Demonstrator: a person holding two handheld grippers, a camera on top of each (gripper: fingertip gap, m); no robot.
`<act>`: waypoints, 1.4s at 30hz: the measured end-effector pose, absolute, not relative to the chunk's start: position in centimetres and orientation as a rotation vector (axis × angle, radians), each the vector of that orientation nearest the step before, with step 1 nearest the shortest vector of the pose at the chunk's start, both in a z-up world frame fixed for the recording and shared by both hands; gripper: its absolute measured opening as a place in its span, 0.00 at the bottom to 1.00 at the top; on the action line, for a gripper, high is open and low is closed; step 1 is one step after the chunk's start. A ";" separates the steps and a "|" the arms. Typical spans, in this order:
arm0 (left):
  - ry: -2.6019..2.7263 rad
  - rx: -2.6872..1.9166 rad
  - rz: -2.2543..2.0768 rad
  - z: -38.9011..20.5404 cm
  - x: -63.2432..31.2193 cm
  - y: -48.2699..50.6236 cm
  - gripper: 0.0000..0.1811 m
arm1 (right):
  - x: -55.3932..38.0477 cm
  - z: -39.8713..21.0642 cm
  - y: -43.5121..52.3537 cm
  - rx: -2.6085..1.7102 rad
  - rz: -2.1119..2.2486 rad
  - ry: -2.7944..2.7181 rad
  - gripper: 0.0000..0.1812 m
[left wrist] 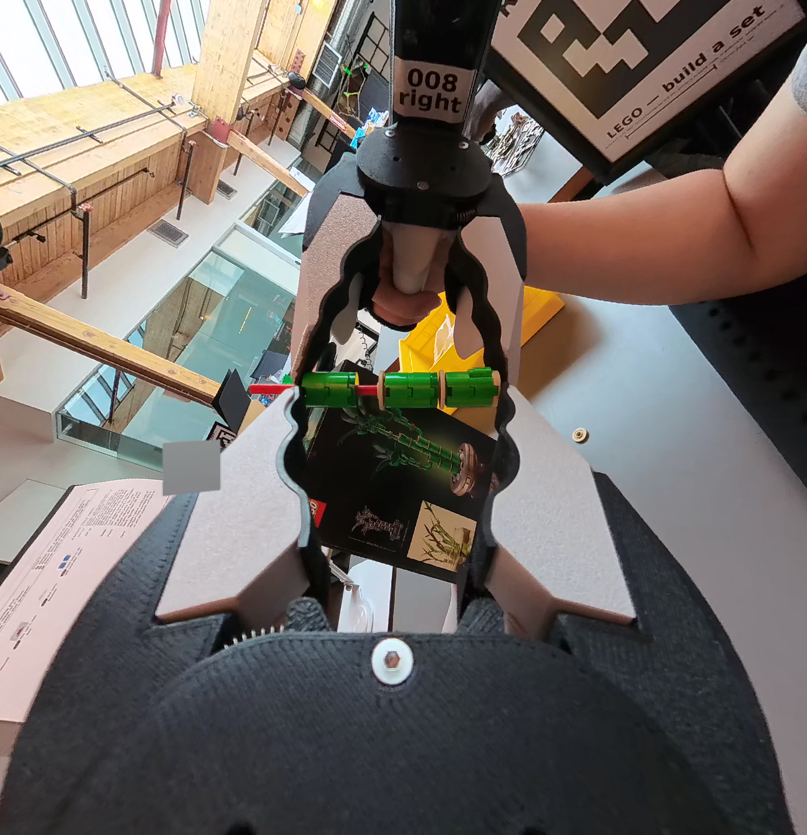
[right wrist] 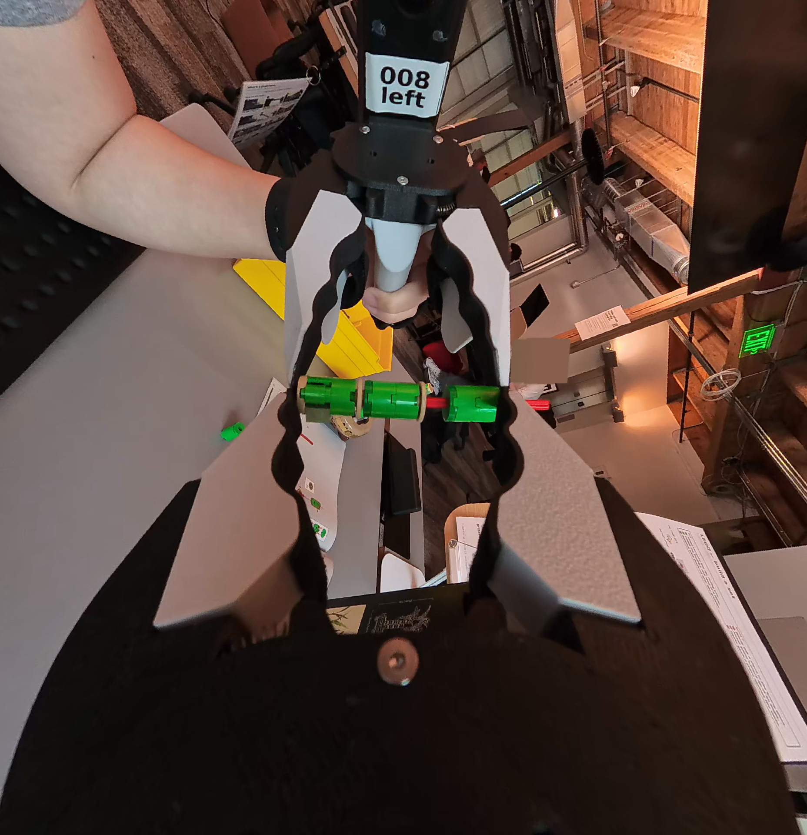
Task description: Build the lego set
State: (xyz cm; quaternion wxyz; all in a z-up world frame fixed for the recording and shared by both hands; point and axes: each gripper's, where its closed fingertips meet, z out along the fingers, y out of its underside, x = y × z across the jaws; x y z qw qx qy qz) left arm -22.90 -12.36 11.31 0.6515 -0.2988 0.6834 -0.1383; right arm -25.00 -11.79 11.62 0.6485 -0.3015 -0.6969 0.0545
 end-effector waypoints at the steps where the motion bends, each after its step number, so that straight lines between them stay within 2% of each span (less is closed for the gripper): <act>1: 1.552 -0.680 -0.314 11.3 -22.9 -12.3 0.46 | -25.0 11.6 -11.8 -0.688 0.125 -1.585 0.47; 10: 1.478 -0.585 -0.340 13.1 -23.4 -13.4 0.46 | -25.7 12.7 -11.8 -0.654 0.110 -1.513 0.48; 42: 1.434 -0.519 -0.311 13.9 -23.7 -14.0 0.45 | -26.0 13.6 -12.4 -0.557 0.105 -1.463 0.48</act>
